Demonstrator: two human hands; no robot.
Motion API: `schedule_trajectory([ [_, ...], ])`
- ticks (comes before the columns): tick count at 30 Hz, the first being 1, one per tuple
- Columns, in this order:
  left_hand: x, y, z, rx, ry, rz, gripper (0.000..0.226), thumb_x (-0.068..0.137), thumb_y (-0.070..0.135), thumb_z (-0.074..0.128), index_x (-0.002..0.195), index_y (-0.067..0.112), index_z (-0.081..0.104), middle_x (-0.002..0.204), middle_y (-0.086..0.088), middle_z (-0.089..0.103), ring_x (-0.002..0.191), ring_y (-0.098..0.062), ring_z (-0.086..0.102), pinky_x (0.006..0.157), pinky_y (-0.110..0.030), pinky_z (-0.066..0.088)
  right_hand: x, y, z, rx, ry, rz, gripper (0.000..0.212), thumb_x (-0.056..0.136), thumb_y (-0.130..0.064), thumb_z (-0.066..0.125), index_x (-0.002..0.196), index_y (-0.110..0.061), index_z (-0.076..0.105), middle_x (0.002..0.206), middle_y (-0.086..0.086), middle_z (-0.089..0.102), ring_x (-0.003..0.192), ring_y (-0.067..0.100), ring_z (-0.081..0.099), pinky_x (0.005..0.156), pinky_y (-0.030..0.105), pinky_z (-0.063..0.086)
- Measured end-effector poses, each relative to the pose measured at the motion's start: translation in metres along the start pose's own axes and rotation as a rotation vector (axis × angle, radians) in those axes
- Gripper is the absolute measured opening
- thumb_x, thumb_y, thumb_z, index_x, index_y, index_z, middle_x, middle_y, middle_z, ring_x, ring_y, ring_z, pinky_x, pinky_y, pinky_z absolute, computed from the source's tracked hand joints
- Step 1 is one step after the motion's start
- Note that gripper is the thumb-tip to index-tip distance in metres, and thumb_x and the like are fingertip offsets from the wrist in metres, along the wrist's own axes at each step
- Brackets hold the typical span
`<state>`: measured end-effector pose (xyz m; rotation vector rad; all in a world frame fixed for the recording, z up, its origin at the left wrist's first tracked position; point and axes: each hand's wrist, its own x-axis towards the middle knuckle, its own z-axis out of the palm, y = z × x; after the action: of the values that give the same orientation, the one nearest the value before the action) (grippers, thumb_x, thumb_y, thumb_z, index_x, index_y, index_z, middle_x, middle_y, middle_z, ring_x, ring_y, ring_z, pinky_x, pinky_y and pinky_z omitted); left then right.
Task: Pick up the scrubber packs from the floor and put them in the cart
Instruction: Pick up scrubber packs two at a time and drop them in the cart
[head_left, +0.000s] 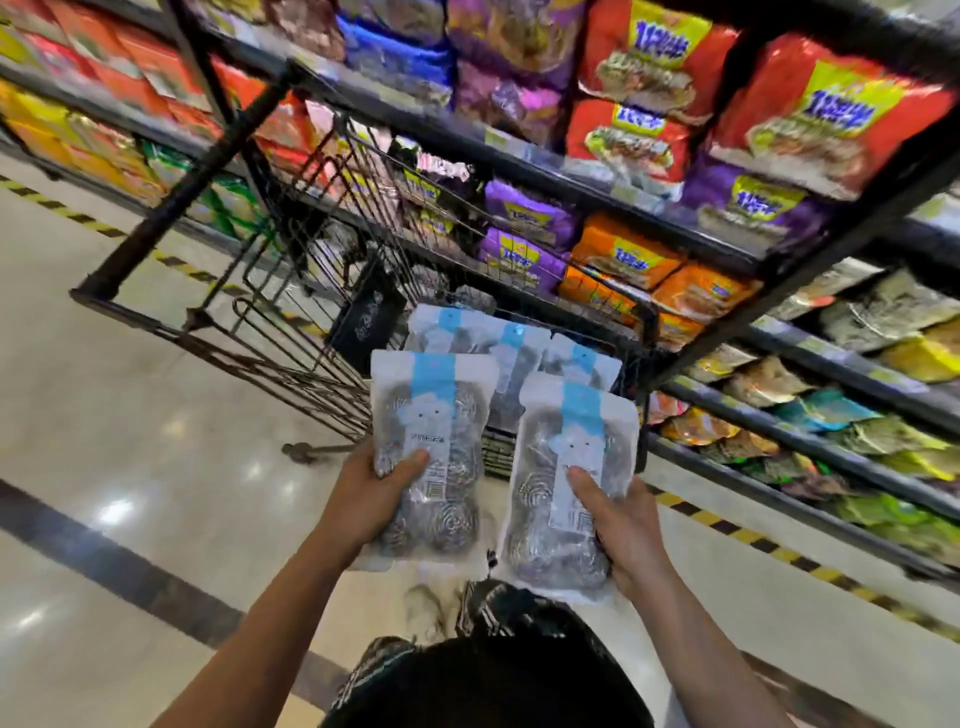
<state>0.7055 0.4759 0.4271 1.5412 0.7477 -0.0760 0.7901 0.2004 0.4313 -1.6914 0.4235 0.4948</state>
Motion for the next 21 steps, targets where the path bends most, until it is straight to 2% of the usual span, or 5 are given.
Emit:
schedule_trajectory([
  [4,0.056,0.022,0.004,0.031,-0.015,-0.050,0.019,0.093,0.029,0.074,0.111,0.025,0.069,0.098,0.007,0.079,0.085,-0.006,0.077,0.071,-0.021,0.061,0.048,-0.018,0.015,0.010,0.038,0.034,0.057,0.078,-0.040,0.091,0.124,-0.016,0.068,0.109,0.002,0.080,0.093,0.015,0.079,0.080,0.039,0.065],
  [7,0.104,0.039,0.006,0.082,-0.013,-0.037,0.024,0.093,0.033,0.074,0.115,0.023,0.070,0.097,0.011,0.077,0.080,0.003,0.074,0.063,-0.012,0.054,0.092,-0.042,0.029,-0.014,0.026,0.040,0.027,0.089,-0.029,0.083,0.108,-0.018,0.068,0.101,0.001,0.078,0.075,0.007,0.076,0.059,0.024,0.058],
  [15,0.240,0.070,0.008,0.128,-0.013,-0.095,0.041,0.089,0.048,0.075,0.119,0.021,0.070,0.104,0.008,0.077,0.094,-0.013,0.074,0.078,-0.032,0.058,0.221,-0.088,0.082,-0.020,0.032,0.134,0.035,0.085,-0.036,0.085,0.104,-0.031,0.056,0.105,-0.002,0.072,0.095,0.023,0.074,0.088,0.048,0.062],
  [18,0.281,0.064,0.006,0.149,-0.035,-0.129,0.051,0.085,0.053,0.076,0.125,0.023,0.068,0.111,0.006,0.076,0.100,-0.015,0.073,0.085,-0.035,0.057,0.258,-0.081,0.104,-0.101,0.059,0.169,0.074,0.074,-0.052,0.090,0.123,-0.011,0.053,0.112,0.006,0.072,0.092,0.021,0.073,0.070,0.040,0.063],
  [21,0.317,0.046,0.004,0.214,-0.042,-0.188,0.051,0.085,0.053,0.077,0.122,0.019,0.069,0.107,0.000,0.076,0.090,-0.020,0.073,0.067,-0.026,0.051,0.281,-0.063,0.123,-0.161,0.112,0.192,0.064,0.075,-0.045,0.090,0.118,-0.009,0.060,0.107,0.001,0.075,0.090,0.012,0.072,0.071,0.027,0.059],
])
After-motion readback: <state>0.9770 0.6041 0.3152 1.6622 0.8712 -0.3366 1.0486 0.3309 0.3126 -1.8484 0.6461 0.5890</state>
